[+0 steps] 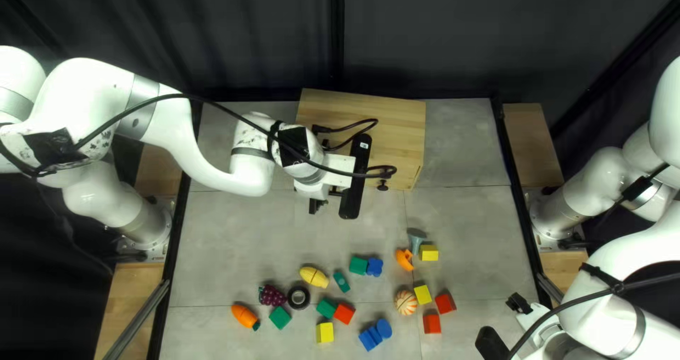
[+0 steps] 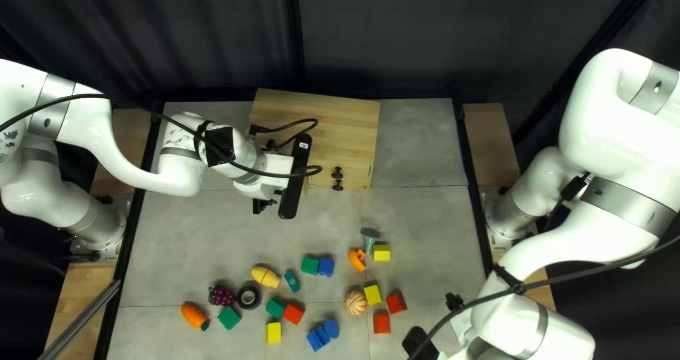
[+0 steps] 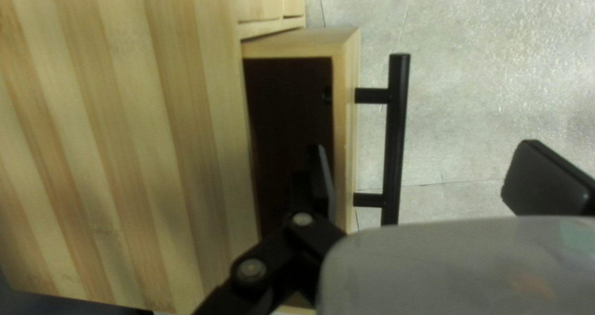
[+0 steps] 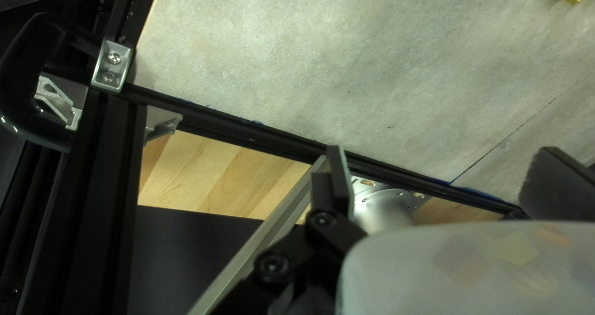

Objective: Open drawers and place objects into drawer and close

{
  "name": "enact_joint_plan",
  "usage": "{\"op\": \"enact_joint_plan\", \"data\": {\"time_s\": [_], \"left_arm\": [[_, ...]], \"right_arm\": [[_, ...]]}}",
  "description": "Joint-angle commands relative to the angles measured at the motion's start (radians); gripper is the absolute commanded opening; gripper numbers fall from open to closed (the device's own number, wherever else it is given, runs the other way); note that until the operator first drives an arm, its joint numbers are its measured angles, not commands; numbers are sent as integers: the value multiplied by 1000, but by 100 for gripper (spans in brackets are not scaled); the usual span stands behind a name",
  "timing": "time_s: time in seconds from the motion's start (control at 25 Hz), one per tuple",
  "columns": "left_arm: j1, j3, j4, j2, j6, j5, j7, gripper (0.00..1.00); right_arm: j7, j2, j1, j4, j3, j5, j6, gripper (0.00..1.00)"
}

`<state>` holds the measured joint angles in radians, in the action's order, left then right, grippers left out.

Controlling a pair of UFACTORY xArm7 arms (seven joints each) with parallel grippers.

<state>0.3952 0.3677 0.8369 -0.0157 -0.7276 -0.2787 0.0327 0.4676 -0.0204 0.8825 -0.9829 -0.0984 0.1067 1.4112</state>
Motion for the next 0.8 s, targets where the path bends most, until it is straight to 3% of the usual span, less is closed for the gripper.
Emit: {"op": "enact_joint_plan", "data": {"time_s": [0.04, 0.8], "left_arm": [[-1, 1, 8, 7, -20, -1, -18, 100], [16, -17, -12, -3, -21, 23, 1, 100]], "right_arm": [[0, 0, 0, 0, 0, 0, 0, 100], [0, 0, 0, 0, 0, 0, 0, 100]]}}
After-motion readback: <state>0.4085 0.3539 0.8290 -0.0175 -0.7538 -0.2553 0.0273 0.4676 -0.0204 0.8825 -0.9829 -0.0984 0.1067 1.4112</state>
